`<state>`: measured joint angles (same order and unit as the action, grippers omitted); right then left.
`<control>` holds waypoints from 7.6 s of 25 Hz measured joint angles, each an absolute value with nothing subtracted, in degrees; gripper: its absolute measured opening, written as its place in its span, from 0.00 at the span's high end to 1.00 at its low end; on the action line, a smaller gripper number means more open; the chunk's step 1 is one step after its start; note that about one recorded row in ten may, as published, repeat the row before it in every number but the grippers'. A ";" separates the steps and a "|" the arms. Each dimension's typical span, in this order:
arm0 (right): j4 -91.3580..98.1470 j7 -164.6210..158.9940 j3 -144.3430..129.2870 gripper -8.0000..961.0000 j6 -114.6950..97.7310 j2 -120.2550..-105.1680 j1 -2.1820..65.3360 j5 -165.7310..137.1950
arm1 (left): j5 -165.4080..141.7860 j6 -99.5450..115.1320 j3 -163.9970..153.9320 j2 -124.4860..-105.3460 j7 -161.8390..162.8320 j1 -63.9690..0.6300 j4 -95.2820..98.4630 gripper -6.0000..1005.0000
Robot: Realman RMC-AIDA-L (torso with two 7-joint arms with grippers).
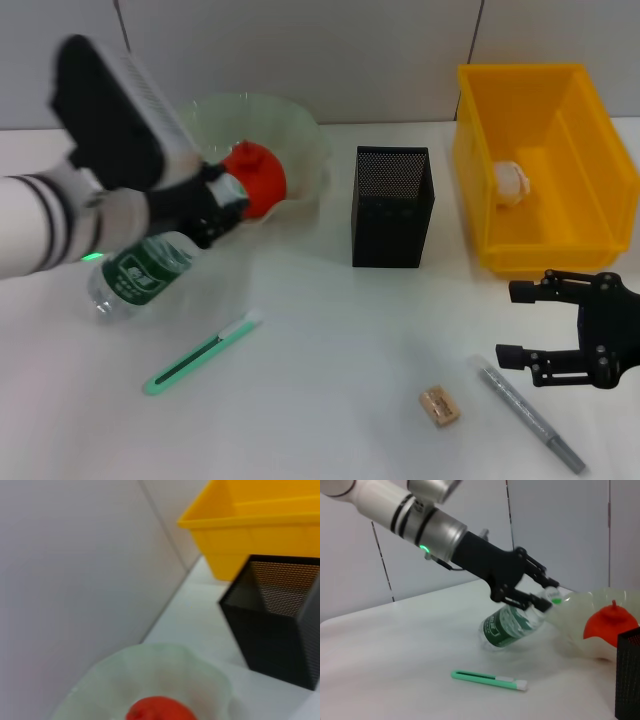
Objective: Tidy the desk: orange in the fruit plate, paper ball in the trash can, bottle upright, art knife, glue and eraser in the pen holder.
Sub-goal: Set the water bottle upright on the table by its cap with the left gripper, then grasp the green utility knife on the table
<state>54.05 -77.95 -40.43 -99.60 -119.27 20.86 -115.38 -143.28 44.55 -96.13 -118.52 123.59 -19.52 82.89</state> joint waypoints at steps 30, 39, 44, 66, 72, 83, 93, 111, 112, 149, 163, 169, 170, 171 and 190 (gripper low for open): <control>52.08 -77.85 -40.95 0.14 -99.52 -119.27 22.56 -115.30 | -121.54 48.33 -80.23 -118.46 119.53 -8.46 90.13 0.80; 52.03 -77.69 -40.96 0.14 -99.11 -119.27 22.80 -115.31 | -112.60 51.26 -78.28 -118.43 113.51 -8.30 87.79 0.85; 51.34 -77.69 -40.96 0.14 -99.03 -119.26 23.14 -115.31 | -110.87 50.96 -77.47 -118.51 111.91 -8.32 86.36 0.80; 50.54 -77.50 -41.04 0.14 -98.26 -119.18 24.16 -115.59 | -96.37 50.34 -70.86 -118.52 95.08 -13.47 68.08 0.23; 50.43 -77.56 -41.05 0.14 -98.12 -119.18 24.18 -115.61 | -91.79 52.41 -70.09 -118.37 90.99 -13.19 65.00 0.25; 49.52 -77.58 -41.05 0.14 -98.12 -119.18 24.14 -115.48 | -91.26 53.48 -69.96 -118.47 88.82 -13.12 64.69 0.53; 49.48 -77.55 -41.04 0.14 -98.67 -119.18 23.99 -115.33 | -86.48 54.05 -67.72 -118.42 86.20 -10.78 66.89 0.57; 49.22 -77.45 -41.04 0.14 -98.79 -119.27 24.17 -115.31 | -87.18 52.20 -65.46 -118.20 86.22 -14.56 60.78 0.54; 49.14 -77.44 -41.04 0.14 -98.79 -119.27 24.17 -115.31 | -87.35 52.16 -65.36 -118.20 86.22 -14.72 60.53 0.53; 55.26 -89.31 -43.11 0.14 -98.84 -119.09 25.97 -115.98 | -85.37 95.85 -38.67 -117.60 72.00 -10.25 53.37 0.21; 71.63 -123.88 -62.54 0.14 -98.49 -118.91 35.55 -130.59 | -95.94 105.62 -38.04 -114.15 65.40 -9.70 41.14 0.22; 72.58 -134.44 -65.64 0.14 -99.12 -118.91 40.34 -132.62 | -96.68 106.08 -38.13 -114.02 64.20 -9.62 41.05 0.22; 72.61 -135.97 -66.03 0.14 -99.28 -118.91 41.16 -132.73 | -96.79 106.16 -38.13 -113.97 63.76 -9.49 41.05 0.22; 72.61 -136.99 -66.42 0.14 -99.45 -118.91 41.80 -132.84 | -97.00 106.18 -38.09 -113.91 63.47 -9.42 41.04 0.22; 63.31 -141.43 -68.73 0.14 -96.85 -119.05 52.50 -137.26 | -101.34 106.33 -37.79 -113.99 59.89 -9.80 40.90 0.22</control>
<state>63.31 -141.44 -68.73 -96.85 -119.05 52.50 -137.26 -101.34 106.33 -37.79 -113.99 59.89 -9.80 40.90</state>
